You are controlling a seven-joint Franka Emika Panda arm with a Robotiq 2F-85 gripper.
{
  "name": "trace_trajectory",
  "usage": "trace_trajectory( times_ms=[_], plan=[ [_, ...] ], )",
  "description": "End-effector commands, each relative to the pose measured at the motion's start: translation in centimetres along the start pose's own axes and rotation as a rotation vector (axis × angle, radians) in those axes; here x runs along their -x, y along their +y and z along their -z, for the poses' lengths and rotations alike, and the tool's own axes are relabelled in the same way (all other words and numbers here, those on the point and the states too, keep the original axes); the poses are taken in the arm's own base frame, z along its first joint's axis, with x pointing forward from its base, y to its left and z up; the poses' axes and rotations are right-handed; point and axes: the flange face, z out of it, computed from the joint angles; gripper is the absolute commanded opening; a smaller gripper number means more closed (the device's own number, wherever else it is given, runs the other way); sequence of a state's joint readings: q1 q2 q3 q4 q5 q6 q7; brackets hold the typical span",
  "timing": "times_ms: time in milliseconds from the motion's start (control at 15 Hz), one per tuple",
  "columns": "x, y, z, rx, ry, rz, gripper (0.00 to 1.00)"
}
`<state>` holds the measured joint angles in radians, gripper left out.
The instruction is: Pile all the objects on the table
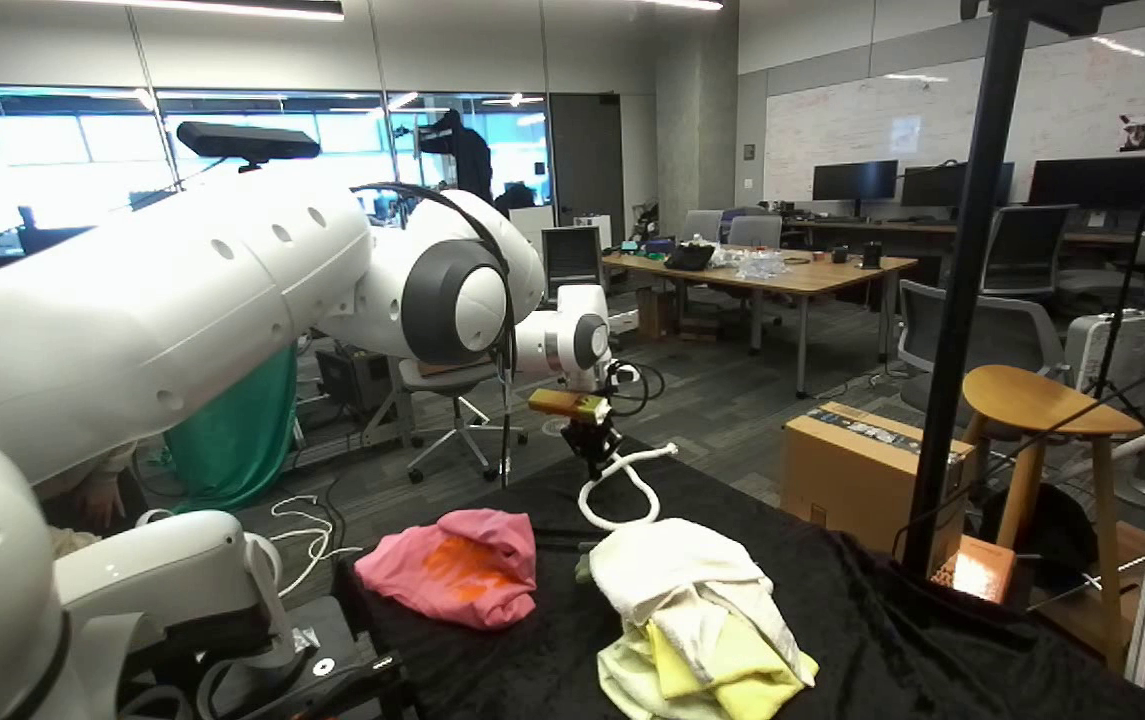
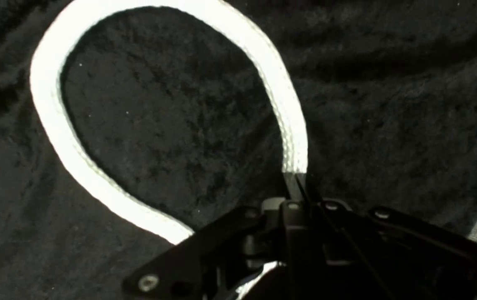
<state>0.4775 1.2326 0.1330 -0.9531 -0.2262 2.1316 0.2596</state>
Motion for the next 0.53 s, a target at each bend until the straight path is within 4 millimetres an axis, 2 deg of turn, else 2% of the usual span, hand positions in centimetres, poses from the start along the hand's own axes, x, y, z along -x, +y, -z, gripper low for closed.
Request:
trace_trajectory(
  times_ms=[0,200,467],
  plan=[
    [0.1,1.0,0.4,0.010,-0.027,-0.030,0.01],
    [0.3,1.6,1.8,0.017,-0.030,-0.056,0.01],
    [0.7,2.7,5.2,0.038,-0.004,-0.106,0.01]
  ],
)
